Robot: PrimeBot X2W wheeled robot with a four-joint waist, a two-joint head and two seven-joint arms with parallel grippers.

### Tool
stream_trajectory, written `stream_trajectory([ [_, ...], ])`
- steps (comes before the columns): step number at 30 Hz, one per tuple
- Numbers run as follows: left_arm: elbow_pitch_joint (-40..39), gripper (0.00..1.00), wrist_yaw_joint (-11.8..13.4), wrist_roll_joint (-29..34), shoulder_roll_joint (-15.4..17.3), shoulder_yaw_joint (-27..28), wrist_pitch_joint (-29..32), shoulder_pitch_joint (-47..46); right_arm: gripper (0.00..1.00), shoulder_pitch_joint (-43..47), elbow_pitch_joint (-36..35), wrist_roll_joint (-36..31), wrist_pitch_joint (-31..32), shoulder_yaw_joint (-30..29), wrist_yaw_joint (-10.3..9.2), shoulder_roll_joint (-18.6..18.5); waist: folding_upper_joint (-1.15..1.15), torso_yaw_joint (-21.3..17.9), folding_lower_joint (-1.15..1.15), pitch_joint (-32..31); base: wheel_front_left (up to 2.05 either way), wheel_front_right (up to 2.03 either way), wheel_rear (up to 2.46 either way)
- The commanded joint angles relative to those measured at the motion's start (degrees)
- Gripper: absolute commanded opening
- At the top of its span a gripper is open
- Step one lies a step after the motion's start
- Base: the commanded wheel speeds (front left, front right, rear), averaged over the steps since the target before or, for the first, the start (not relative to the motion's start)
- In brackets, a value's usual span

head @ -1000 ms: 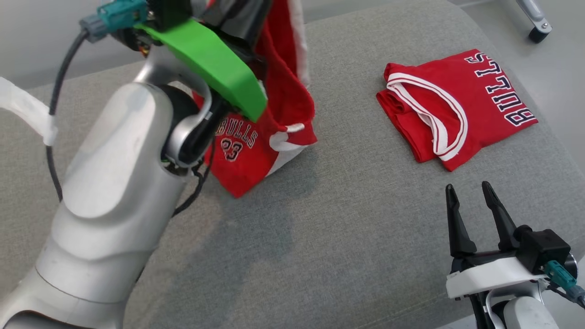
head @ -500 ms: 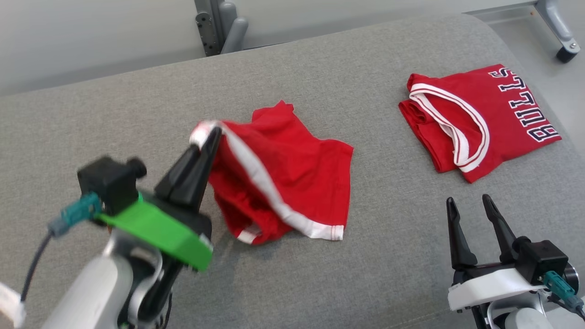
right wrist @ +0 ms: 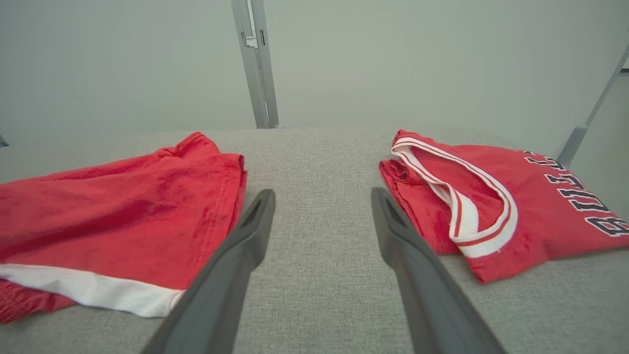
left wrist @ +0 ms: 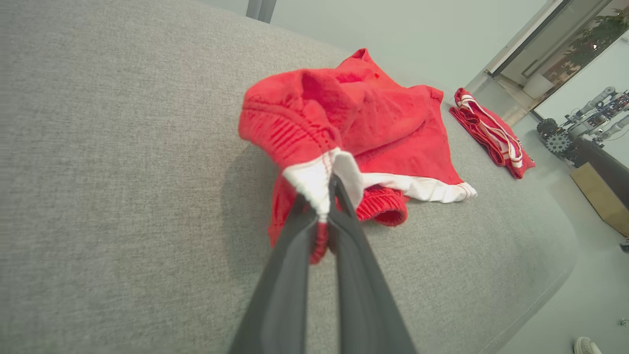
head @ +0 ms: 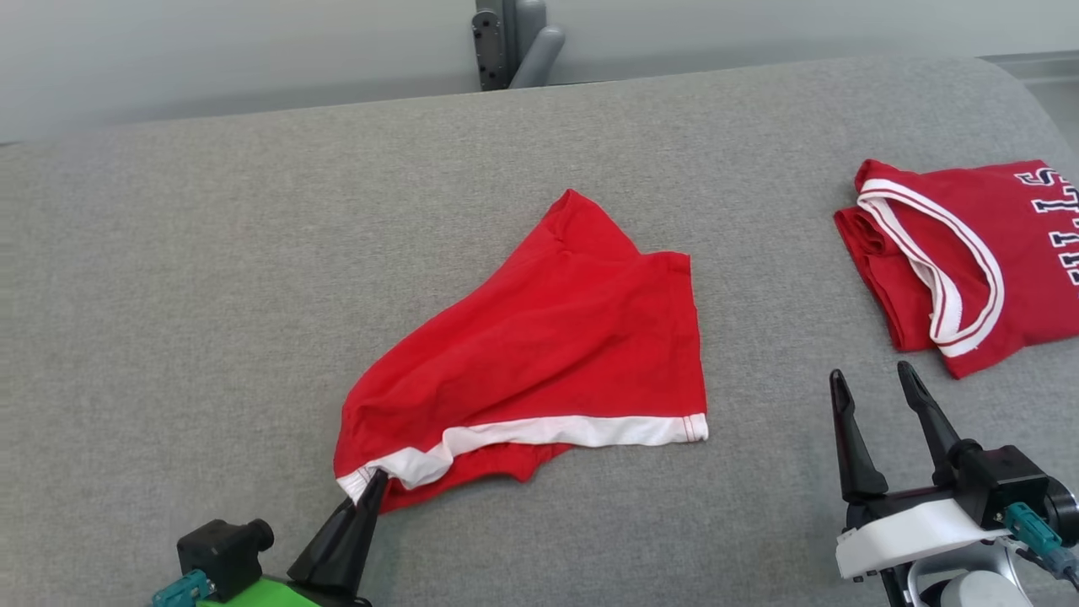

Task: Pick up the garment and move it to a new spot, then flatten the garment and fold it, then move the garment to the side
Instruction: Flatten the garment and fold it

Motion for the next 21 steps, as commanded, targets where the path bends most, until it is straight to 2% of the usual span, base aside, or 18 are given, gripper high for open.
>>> stream_trajectory([
  [1, 0.7, 0.0, -0.4, 0.3, 0.1, -0.3, -0.4, -1.1, 1.0, -0.2, 0.0, -0.4, -0.1, 0.0, -0.09, -0.2, 0.63, 1.7, 0.0, -0.3, 0.0, 0.0, 0.0],
  [2, 1.8, 0.0, -0.6, 0.6, -0.1, -1.0, -0.7, -1.2, 1.0, -0.3, 0.1, -0.3, -0.1, 0.1, -0.09, -0.2, 0.63, 2.0, 0.0, -0.4, 0.0, 0.0, 0.0],
  [6, 4.9, 0.42, -1.3, 1.0, 0.9, -3.5, -1.3, -2.1, 1.0, 0.1, 0.5, 0.5, -0.1, 0.4, -0.09, -0.5, 0.63, 2.7, 0.0, -0.7, 0.0, 0.0, 0.0],
  [7, 5.5, 0.58, -1.4, 1.3, 1.4, -4.1, -1.3, -2.3, 1.0, 0.3, 0.5, 0.6, -0.1, 0.4, -0.09, -0.6, 0.63, 2.9, 0.0, -0.8, 0.0, 0.0, 0.0],
  [8, 6.0, 1.0, -1.3, 1.4, 1.9, -4.5, -1.6, -2.4, 1.0, 0.6, 0.6, 0.7, -0.1, 0.3, -0.09, -0.7, 0.63, 3.0, 0.0, -0.8, 0.0, 0.0, 0.0],
  [15, 6.3, 1.0, -1.4, -2.0, 4.3, -6.1, -2.0, -2.8, 1.0, 1.0, 0.4, 0.9, -0.1, 0.0, -0.09, -1.2, 0.63, 3.1, 0.0, -0.6, 0.0, 0.0, 0.0],
  [21, 5.6, 1.0, -1.4, -4.9, 6.8, -3.3, -2.3, -1.2, 1.0, 1.4, -0.8, 0.7, -0.1, -1.3, -0.09, -1.6, 0.63, 2.9, 0.0, -0.6, 0.0, 0.0, 0.0],
])
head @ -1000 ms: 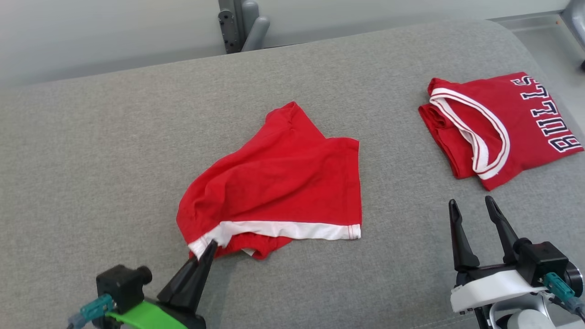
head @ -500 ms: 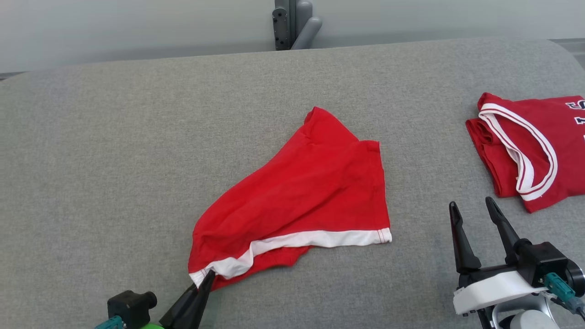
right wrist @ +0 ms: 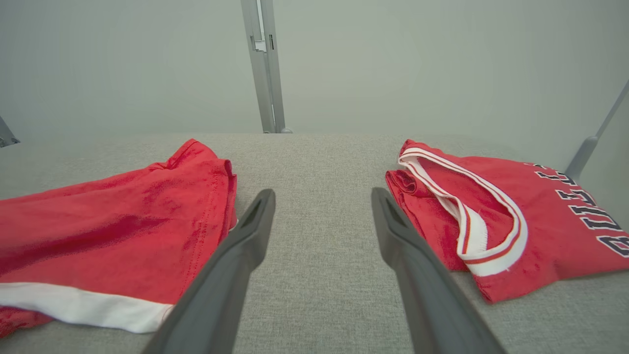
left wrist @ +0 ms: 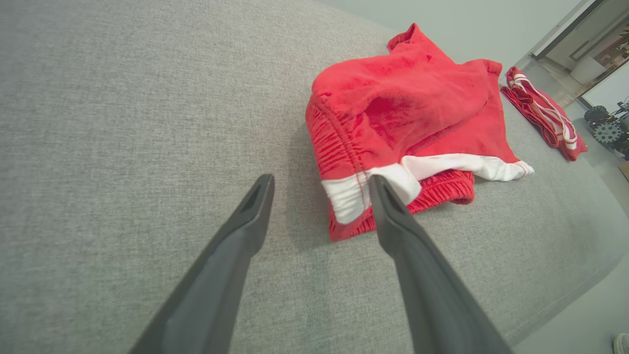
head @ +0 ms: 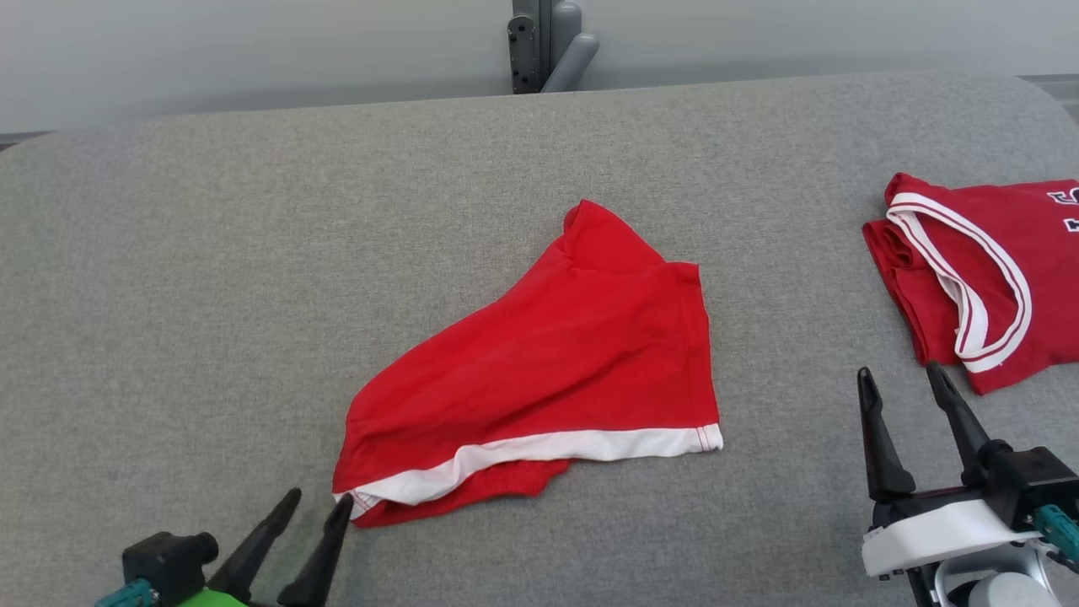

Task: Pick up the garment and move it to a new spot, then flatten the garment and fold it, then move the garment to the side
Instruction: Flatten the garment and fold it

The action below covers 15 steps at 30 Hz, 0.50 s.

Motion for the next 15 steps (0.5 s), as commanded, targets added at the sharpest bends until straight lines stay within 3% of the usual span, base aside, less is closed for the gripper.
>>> stream_trajectory([
  [1, -0.4, 1.0, 0.2, -0.4, 1.1, 1.8, -0.4, 1.0, 1.0, 0.7, -1.0, -0.2, -0.1, -0.8, -0.09, -0.3, 0.63, 0.0, 0.0, -0.2, 0.0, 0.0, 0.0],
  [3, -1.5, 1.0, 1.8, 0.6, 0.8, 5.5, -0.4, 1.4, 1.0, 1.0, -2.1, -0.3, -0.1, -2.1, -0.09, -0.4, 0.63, 0.2, 0.0, -0.5, 0.0, 0.0, 0.0],
  [6, -4.2, 1.0, 3.7, 3.2, -2.1, 12.0, -0.4, 3.5, 1.0, 2.2, -3.0, -0.4, -0.1, -3.4, -0.09, -0.5, 0.63, 1.1, 0.0, -1.5, 0.0, 0.0, 0.0],
  [11, -6.7, 1.0, 3.3, 8.9, -5.5, 18.2, -0.4, 5.8, 1.0, 3.3, -3.4, -0.7, -0.1, -4.1, -0.09, -0.8, 0.63, 2.2, 0.0, -2.8, 0.0, 0.0, 0.0],
  [14, -7.5, 1.0, 2.8, 19.0, -11.4, 24.5, -0.4, 8.5, 1.0, 3.6, -3.8, -1.0, -0.1, -3.6, -0.09, -0.9, 0.63, 3.3, 0.0, -4.0, 0.0, 0.0, 0.0],
  [15, -7.0, 1.0, 1.4, 23.6, -14.6, 26.1, -0.4, 9.5, 1.0, 4.6, -3.1, -1.0, -0.1, -2.6, -0.09, -0.7, 0.63, 4.3, 0.0, -5.2, 0.0, 0.0, 0.0],
])
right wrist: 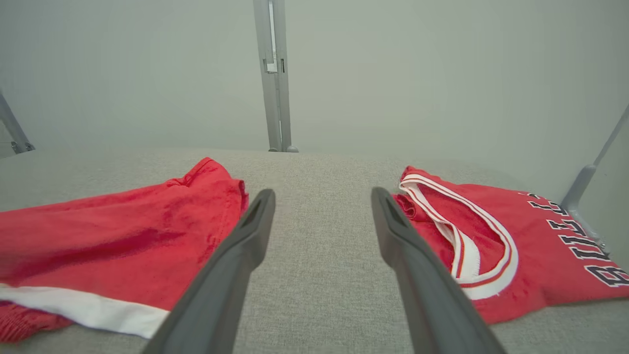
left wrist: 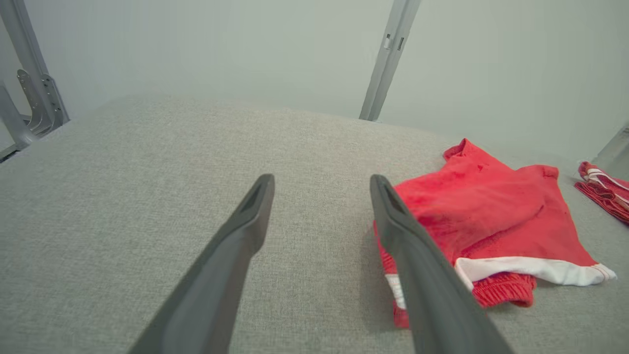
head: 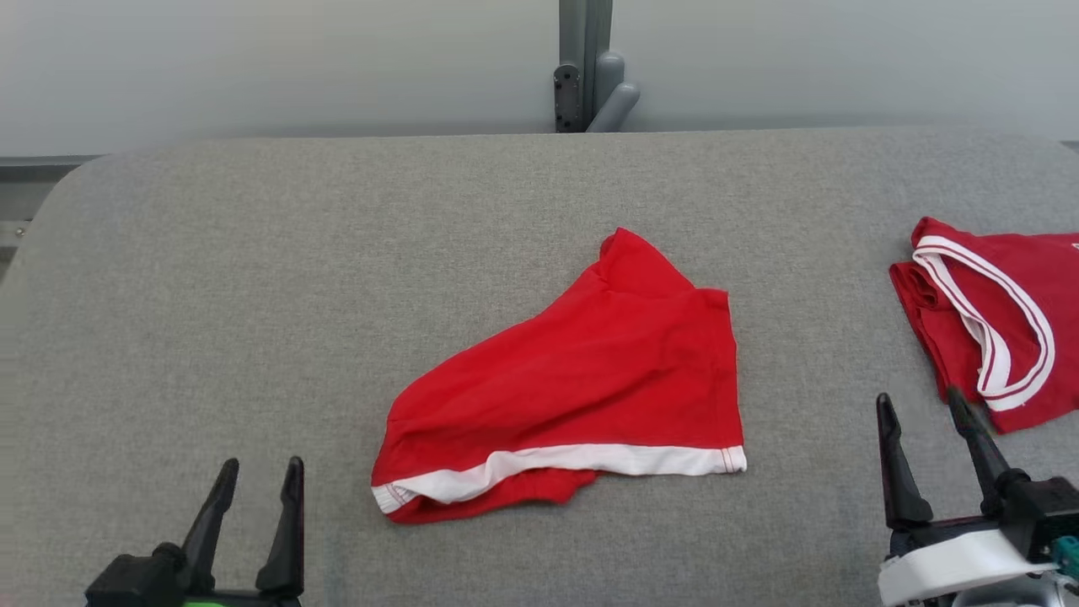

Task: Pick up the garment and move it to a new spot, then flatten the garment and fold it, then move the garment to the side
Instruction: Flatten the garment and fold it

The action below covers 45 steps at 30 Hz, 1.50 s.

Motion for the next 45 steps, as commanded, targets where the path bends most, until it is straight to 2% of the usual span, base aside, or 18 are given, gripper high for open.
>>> stream_trajectory([
  [1, 1.8, 1.0, -1.3, 4.6, -2.5, 2.0, -0.1, 1.7, 1.0, 1.4, 1.1, -0.3, -0.1, 2.0, -0.09, -0.1, 0.63, 1.8, 0.0, -1.7, 0.0, 0.0, 0.0],
  [6, 3.6, 1.0, -1.6, 6.6, -3.7, 1.8, -0.2, 2.1, 1.0, 1.9, 2.0, -0.2, -0.1, 2.9, -0.09, 0.2, 0.63, 2.4, 0.0, -2.8, 0.0, 0.0, 0.0],
  [14, 2.1, 1.0, -1.7, 5.8, -2.4, -0.2, -0.2, 2.4, 1.0, 3.3, 2.6, -0.2, -0.1, -0.4, -0.09, 1.8, 0.63, 2.5, 0.0, -4.0, 0.0, 0.0, 0.0],
  [22, 1.8, 1.0, -1.7, 5.3, -1.9, -0.6, -0.2, 2.4, 1.0, 3.6, 2.7, -0.2, -0.1, -0.8, -0.09, 3.0, 0.63, 1.6, 0.0, -4.3, 0.0, 0.0, 0.0],
  [45, 2.3, 1.0, -1.7, 4.2, -2.0, -0.4, -0.2, 2.8, 1.0, 3.9, 2.3, 0.5, -0.1, -0.7, -0.09, 3.3, 0.63, -1.4, 0.0, -4.2, 0.0, 0.0, 0.0],
])
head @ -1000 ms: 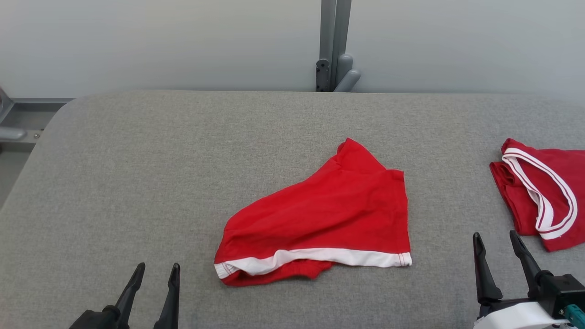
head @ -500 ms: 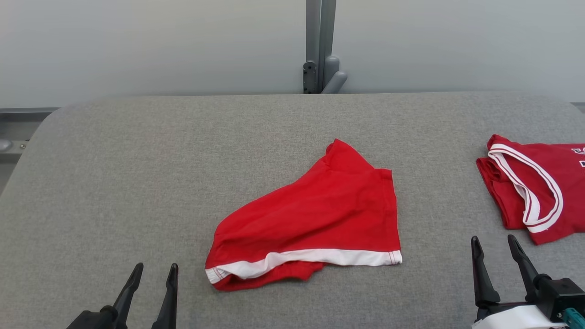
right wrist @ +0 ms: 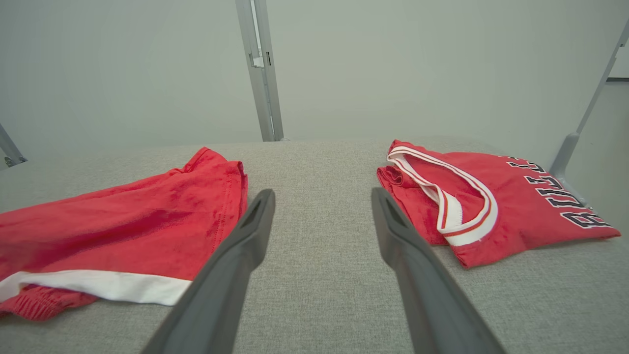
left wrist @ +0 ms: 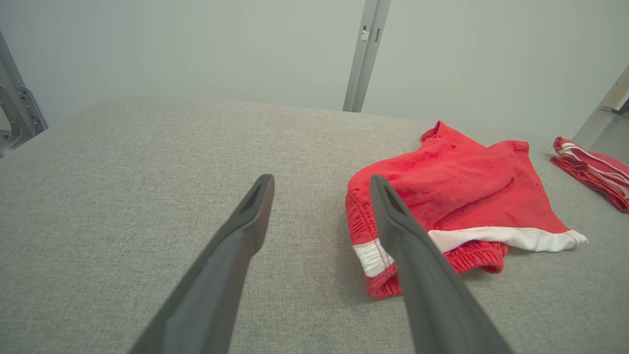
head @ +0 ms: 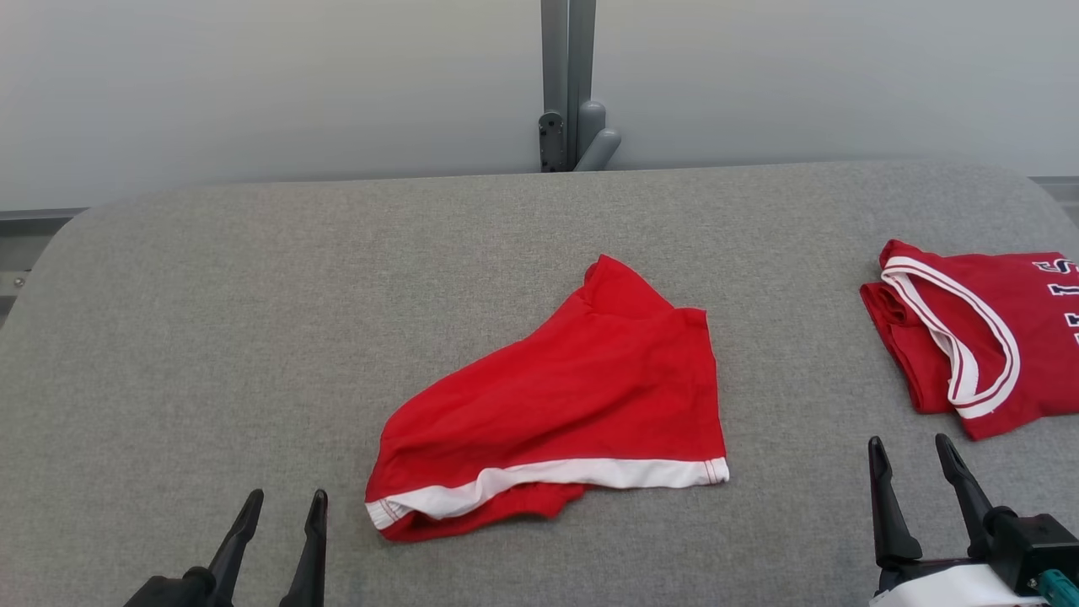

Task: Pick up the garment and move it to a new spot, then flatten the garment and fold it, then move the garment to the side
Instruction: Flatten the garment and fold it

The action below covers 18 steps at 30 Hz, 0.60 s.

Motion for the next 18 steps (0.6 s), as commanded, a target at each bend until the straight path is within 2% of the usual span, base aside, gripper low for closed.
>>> stream_trajectory([
  [1, 0.0, 1.0, -0.2, -0.6, 0.2, 0.2, -0.2, 0.7, 1.0, 0.5, -0.1, 0.1, -0.1, 0.0, -0.09, -0.1, 0.63, 0.0, 0.0, 0.0, 0.0, 0.0, 0.0],
  [8, 0.7, 1.0, -0.2, -0.8, 0.6, -0.4, -0.2, 0.7, 1.0, 0.0, -0.4, -0.2, -0.1, 1.0, -0.09, -0.1, 0.63, -0.1, 0.0, 0.3, 0.0, 0.0, 0.0],
  [12, 3.2, 1.0, -0.2, -4.1, 1.9, -4.5, -0.2, 0.5, 1.0, -1.0, 1.5, 0.0, -0.1, 5.0, -0.09, -0.2, 0.63, -0.2, 0.0, 0.7, 0.0, 0.0, 0.0],
  [18, 7.7, 1.0, -0.1, -9.5, 4.7, -11.9, 0.0, -3.6, 1.0, -6.2, 11.9, -2.6, 0.1, 11.6, -0.09, -1.0, 0.63, -0.4, 0.0, 2.2, 0.0, 0.0, 0.0],
])
